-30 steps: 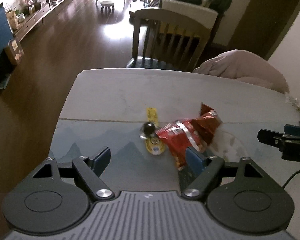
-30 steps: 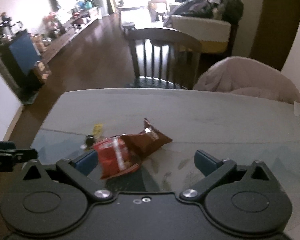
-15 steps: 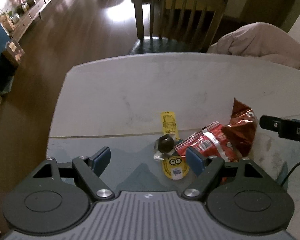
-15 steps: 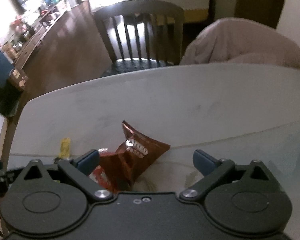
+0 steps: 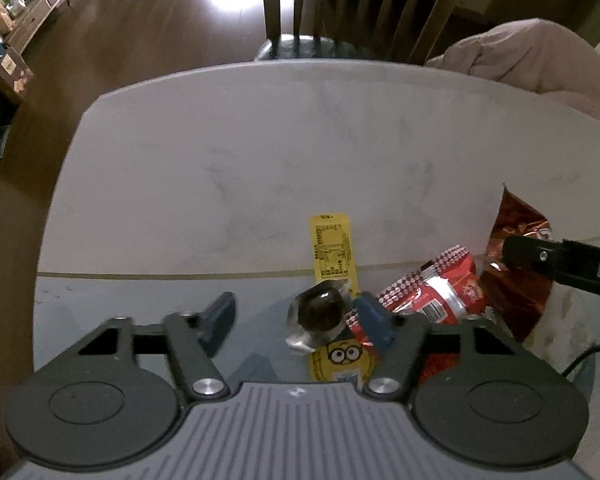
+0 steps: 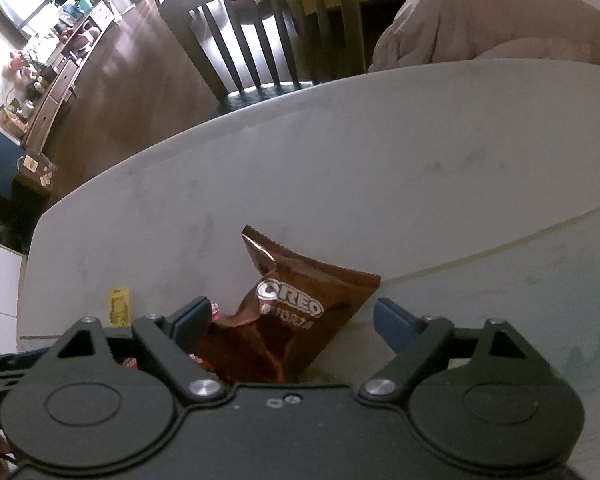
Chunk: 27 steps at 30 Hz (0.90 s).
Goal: Organize snacks
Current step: 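Reach the right gripper to the brown Oreo bag while the left reaches the red chip bag, then grasp the brown Oreo bag with the right gripper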
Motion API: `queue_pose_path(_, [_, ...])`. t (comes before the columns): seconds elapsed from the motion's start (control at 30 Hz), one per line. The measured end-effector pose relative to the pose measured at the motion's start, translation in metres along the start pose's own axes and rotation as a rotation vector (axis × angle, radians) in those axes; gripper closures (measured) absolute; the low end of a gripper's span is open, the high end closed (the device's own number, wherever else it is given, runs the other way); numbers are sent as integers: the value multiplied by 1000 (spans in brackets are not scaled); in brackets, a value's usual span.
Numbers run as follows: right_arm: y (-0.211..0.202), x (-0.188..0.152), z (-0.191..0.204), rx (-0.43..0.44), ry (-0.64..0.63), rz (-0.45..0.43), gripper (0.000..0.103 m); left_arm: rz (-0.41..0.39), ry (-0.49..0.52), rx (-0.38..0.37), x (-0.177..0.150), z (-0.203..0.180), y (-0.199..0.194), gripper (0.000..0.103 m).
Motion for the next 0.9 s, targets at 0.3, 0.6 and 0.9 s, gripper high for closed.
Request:
queue_pose_path(0.3, [4,2,-3,29,4,15,33,24,-42,-56,0,4,13,50])
queue_pose_path(0.6, [3,-1,0,37,-19,3,53,25,-104,-112,-6,9,11,73])
queue_pose_path(0.9, [-11,-4,-4,22,-49,-60,58,-4,-174,-113,-15,27,3,78])
Point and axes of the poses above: each gripper's, at about its wrist camera, not at the fingertips, and y roughly the way its jaws point, z to its left, x to its top, the point moved 3 cm from there along y, roughly the way its jaws point, and after that the axes turned 8 degrees about -y, right-handed, at the moved point
